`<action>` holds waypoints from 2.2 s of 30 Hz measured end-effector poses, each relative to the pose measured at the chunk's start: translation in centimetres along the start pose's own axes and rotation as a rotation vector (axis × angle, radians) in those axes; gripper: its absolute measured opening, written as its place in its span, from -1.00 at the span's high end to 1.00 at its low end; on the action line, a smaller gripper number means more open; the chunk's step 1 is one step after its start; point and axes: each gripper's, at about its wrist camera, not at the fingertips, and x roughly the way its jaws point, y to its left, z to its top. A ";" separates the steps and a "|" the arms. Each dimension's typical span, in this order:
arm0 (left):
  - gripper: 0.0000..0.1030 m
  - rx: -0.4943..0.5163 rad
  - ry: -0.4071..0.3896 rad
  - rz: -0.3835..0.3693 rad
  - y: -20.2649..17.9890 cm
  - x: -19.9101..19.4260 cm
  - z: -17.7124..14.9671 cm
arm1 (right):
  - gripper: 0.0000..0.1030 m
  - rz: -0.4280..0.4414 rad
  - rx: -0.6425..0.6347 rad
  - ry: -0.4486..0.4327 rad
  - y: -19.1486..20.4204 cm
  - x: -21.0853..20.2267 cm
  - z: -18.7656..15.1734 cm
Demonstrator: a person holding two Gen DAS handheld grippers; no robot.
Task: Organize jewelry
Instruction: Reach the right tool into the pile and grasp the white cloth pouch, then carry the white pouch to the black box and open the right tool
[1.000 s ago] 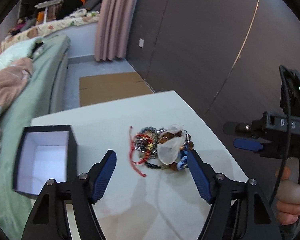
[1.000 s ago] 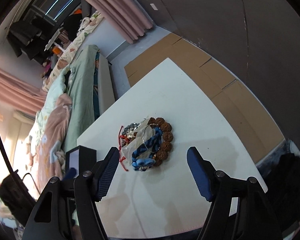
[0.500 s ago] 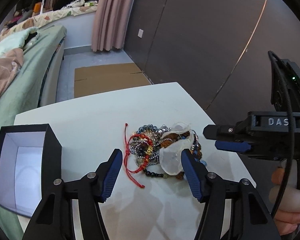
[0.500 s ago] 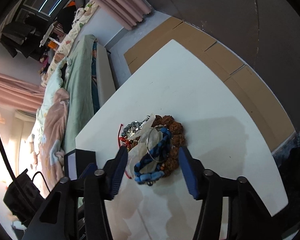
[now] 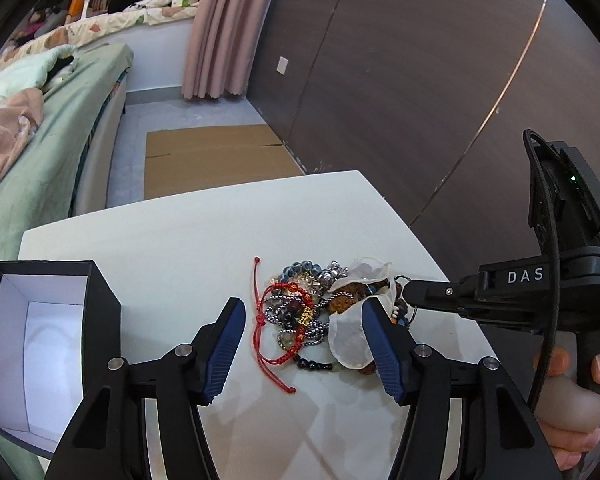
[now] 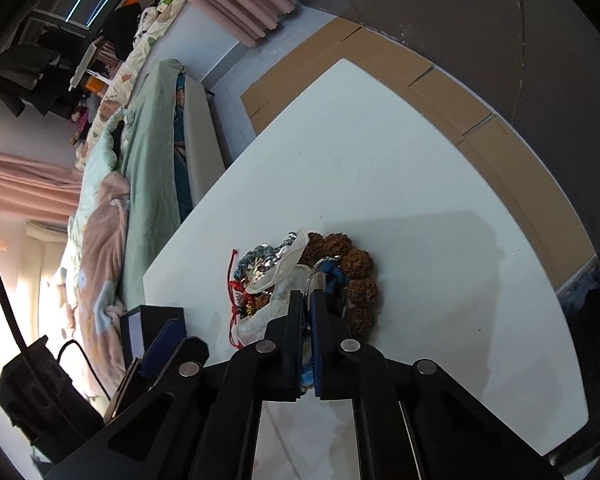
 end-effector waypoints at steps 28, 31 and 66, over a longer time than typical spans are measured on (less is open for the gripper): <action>0.60 0.089 0.036 -0.090 -5.1 4.4 0.5 | 0.92 0.062 0.068 -0.124 -2.2 -4.8 0.7; 0.99 0.108 0.066 -0.052 -5.0 5.0 0.0 | 0.92 0.061 0.067 -0.127 -2.5 -5.1 0.6; 1.00 -0.158 -0.280 0.012 7.4 -12.7 2.9 | 0.92 0.323 -0.189 -0.097 10.1 -0.8 -3.5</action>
